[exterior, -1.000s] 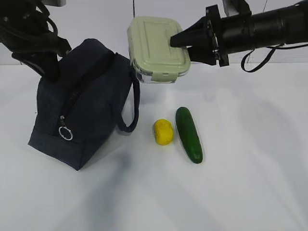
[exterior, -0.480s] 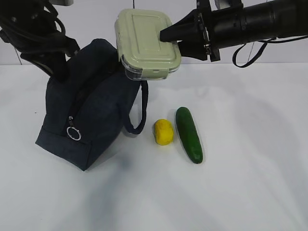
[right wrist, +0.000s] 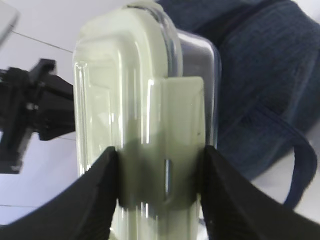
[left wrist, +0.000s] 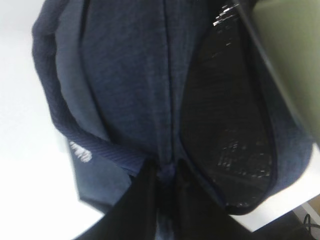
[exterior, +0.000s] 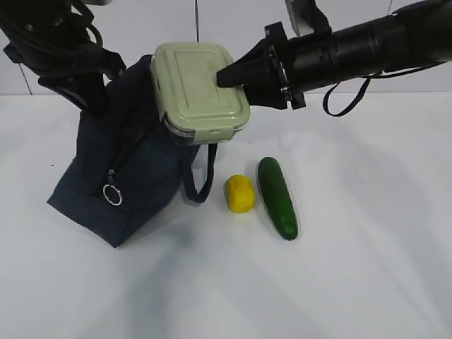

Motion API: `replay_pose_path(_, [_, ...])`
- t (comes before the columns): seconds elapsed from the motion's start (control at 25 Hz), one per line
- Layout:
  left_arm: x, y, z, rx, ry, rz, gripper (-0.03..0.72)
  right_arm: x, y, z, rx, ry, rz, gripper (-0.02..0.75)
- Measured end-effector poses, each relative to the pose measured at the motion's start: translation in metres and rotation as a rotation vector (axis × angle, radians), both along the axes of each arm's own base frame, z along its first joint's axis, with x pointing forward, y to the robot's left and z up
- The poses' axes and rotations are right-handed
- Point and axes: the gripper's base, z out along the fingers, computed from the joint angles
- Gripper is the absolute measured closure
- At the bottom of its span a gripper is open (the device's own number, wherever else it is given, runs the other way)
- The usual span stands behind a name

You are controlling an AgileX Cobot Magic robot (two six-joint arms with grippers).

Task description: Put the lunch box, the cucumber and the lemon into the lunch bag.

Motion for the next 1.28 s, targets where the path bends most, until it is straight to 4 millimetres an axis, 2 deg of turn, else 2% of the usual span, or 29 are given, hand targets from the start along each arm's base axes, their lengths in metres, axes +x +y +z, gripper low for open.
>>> replay_pose_path(0.48, [0.003,-0.004,0.002,-0.055,-0.031,0.021,0.668,0.006,0.003,-0.046,-0.089,0.085,0.039,0.375])
replay_pose_path(0.64, [0.003,-0.005,0.002,-0.063,-0.028,0.022,0.668,0.005,0.014,-0.059,-0.092,0.112,0.061,0.375])
replay_pose_path(0.8, [0.002,-0.005,0.002,-0.067,-0.020,0.022,0.668,0.003,0.032,-0.076,-0.064,0.149,0.087,0.375])
replay_pose_path(0.96, [0.000,-0.011,0.000,-0.061,-0.005,0.005,0.668,0.005,0.044,-0.076,0.002,0.135,0.081,0.375])
replay_pose_path(1.16, [-0.002,-0.030,-0.015,-0.047,0.049,-0.043,0.668,0.016,0.046,-0.074,0.016,0.105,0.051,0.375])
replay_pose_path(1.28, [-0.006,-0.039,-0.016,-0.060,0.054,-0.062,0.669,0.018,0.046,-0.079,0.020,0.113,0.043,0.375])
